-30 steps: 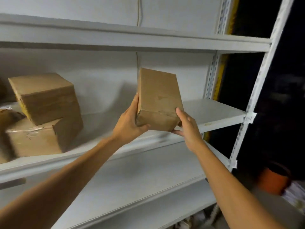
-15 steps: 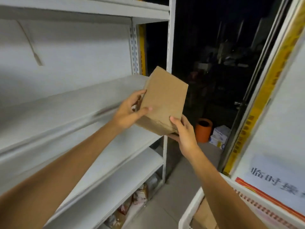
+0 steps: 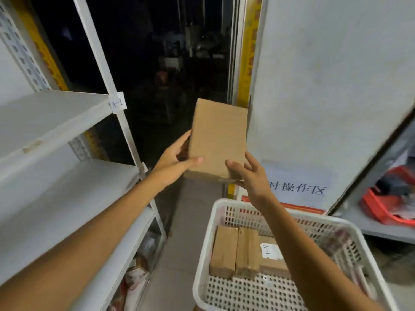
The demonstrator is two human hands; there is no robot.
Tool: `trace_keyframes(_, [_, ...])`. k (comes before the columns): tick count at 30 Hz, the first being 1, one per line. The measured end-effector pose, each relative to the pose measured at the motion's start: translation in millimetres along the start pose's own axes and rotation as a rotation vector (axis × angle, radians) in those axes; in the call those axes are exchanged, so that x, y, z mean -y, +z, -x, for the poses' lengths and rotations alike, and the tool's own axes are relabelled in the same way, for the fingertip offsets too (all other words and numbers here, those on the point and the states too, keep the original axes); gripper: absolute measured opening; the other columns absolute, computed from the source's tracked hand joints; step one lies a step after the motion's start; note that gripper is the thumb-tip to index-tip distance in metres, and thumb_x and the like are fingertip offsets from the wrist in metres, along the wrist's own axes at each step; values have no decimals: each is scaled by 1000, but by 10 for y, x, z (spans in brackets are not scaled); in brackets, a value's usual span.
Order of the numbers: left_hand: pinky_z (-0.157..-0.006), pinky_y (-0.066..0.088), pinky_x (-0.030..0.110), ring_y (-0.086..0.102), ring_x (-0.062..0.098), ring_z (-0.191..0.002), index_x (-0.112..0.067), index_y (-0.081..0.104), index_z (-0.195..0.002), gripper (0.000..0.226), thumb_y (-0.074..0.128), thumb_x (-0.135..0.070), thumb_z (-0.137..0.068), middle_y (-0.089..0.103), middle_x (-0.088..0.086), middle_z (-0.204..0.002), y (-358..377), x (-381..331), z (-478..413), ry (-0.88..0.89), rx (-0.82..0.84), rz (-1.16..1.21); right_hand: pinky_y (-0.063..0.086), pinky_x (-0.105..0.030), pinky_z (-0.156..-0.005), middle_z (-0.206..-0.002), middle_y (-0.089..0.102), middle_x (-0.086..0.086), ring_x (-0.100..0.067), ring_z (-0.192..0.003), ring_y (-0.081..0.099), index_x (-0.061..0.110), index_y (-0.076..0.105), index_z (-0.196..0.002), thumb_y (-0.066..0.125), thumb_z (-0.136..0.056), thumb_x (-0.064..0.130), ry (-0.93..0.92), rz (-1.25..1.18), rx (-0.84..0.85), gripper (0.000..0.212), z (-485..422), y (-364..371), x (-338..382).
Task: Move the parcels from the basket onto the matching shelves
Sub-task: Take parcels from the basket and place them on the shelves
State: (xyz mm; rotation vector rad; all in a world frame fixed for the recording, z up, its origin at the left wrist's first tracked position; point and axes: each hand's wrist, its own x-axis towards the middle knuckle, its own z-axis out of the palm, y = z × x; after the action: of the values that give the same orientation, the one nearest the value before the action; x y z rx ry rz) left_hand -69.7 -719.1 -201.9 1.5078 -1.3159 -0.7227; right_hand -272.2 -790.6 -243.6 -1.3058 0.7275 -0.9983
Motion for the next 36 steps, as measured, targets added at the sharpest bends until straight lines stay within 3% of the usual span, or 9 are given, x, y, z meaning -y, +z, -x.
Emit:
trace_keyframes(4, [-109, 38, 40, 42, 10, -132, -34, 25, -148, 88, 76, -18, -78, 44, -7, -144, 420, 295, -238, -58, 118, 106, 57, -40, -85, -116, 67, -8, -23, -100, 69, 30, 51, -127, 78, -78, 28, 50, 56, -151, 56, 149, -389, -168])
trace_keyframes(9, [-83, 46, 15, 46, -5, -113, -37, 27, -144, 97, 80, -31, -62, 47, -35, -113, 1135, 659, -336, -173, 323, 212, 57, -44, -86, -123, 62, -12, -28, -106, 65, 28, 49, -128, 80, -77, 24, 201, 76, -338, 59, 449, -910, -574])
trace_keyframes(12, [-87, 53, 26, 52, -1, -116, -35, 25, -147, 99, 81, -24, -67, 53, -17, -127, 1571, 882, -338, -238, 432, 246, 57, -36, -79, -122, 62, -14, -29, -107, 64, 23, 50, -128, 79, -77, 22, 262, 63, -447, 60, 690, -1201, -799])
trace_keyframes(14, [-99, 47, 40, 48, 14, -127, -34, 21, -149, 99, 81, -20, -70, 46, 2, -143, 1875, 998, -298, -269, 491, 244, 56, -46, -88, -123, 62, -14, -29, -109, 63, 22, 51, -127, 77, -80, 17, 296, 61, -521, 53, 856, -1402, -936])
trace_keyframes(17, [-107, 40, 46, 40, 19, -134, -31, 20, -150, 99, 80, -21, -72, 39, 5, -149, 2315, 1129, -184, -311, 537, 230, 51, -54, -93, -125, 60, -13, -31, -113, 60, 21, 49, -128, 74, -82, 19, 357, 75, -582, 52, 1091, -1704, -1096])
trace_keyframes(24, [-110, 36, 41, 31, 17, -139, -33, 10, -151, 101, 76, -14, -78, 30, 2, -154, 3279, 1429, 78, -418, 638, 175, 53, -34, -79, -122, 61, -9, -22, -106, 62, 19, 46, -125, 71, -85, 24, 500, 70, -628, 47, 1440, -2434, -1519])
trace_keyframes(28, [-91, 46, 17, 33, 6, -133, -30, 10, -151, 99, 73, -4, -79, 30, -1, -153, 3799, 1544, 209, -525, 565, 183, 49, -21, -73, -120, 60, -5, -14, -102, 61, 21, 45, -120, 70, -86, 20, 562, 88, -579, 43, 1467, -2885, -1754])
trace_keyframes(32, [-106, 40, 38, 31, 11, -137, -32, 10, -151, 100, 73, -3, -79, 29, 2, -154, 4290, 1656, 171, -620, 545, 170, 51, -24, -80, -117, 59, -2, -13, -102, 60, 17, 44, -125, 68, -88, 17, 599, 117, -584, 44, 1459, -3293, -1980])
trace_keyframes(36, [-106, 39, 53, 32, 20, -139, -38, 12, -150, 100, 73, -2, -79, 31, 0, -154, 4690, 1817, 147, -711, 533, 152, 53, -24, -88, -111, 60, -3, -19, -103, 60, 7, 53, -123, 69, -87, 19, 639, 316, -579, 41, 1446, -3620, -2225])
